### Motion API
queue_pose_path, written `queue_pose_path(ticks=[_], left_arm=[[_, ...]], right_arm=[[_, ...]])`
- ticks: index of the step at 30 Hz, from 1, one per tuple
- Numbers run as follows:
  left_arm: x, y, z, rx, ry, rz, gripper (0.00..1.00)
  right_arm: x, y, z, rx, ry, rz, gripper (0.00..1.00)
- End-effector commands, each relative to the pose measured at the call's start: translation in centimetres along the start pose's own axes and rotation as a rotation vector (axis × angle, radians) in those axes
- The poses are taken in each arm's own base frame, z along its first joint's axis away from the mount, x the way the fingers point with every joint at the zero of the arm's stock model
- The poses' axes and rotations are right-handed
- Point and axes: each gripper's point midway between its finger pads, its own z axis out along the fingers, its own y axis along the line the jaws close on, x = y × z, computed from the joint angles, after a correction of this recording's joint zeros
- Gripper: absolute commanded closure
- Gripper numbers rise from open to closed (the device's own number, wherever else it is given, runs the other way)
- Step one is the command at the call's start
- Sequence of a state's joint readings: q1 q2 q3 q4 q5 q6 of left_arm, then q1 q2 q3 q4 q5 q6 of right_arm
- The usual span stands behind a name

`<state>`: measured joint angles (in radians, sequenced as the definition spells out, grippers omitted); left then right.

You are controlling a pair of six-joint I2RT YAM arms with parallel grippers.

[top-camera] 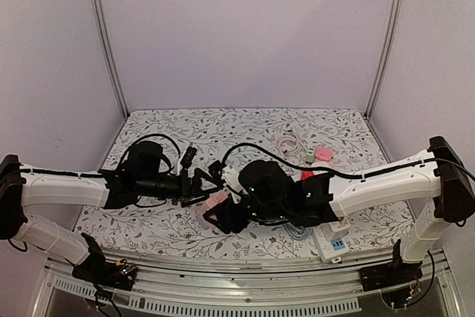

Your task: Pull the plug off the socket

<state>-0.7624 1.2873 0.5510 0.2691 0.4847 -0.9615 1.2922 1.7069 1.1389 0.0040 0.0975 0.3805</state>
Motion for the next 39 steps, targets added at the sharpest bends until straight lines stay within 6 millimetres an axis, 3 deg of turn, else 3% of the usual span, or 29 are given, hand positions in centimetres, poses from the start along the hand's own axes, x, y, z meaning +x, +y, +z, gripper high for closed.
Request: queue_pose_path(ticks=[1, 14, 20, 27, 39], left_arm=[[1.9, 0.7, 1.0, -0.027, 0.112, -0.013, 0.08], [4.9, 1.9, 2.5, -0.023, 0.252, -0.065, 0.23], [4.8, 1.5, 2.7, -0.007, 0.256, -0.062, 0.38], [5.0, 1.1, 2.7, 0.016, 0.269, -0.061, 0.57], [5.1, 0.4, 2.5, 0.042, 0.273, -0.03, 0.69]], right_arm=[[-3.0, 0.5, -0.8, -0.004, -0.11, -0.018, 0.54], [-3.4, 0.3, -1.3, 0.019, -0.125, -0.042, 0.55], [-3.4, -0.2, -1.1, 0.05, -0.125, -0.03, 0.65], [-3.0, -0.7, -0.7, 0.07, -0.116, 0.005, 0.67], [-2.5, -3.0, 0.1, 0.033, -0.085, 0.173, 0.7]])
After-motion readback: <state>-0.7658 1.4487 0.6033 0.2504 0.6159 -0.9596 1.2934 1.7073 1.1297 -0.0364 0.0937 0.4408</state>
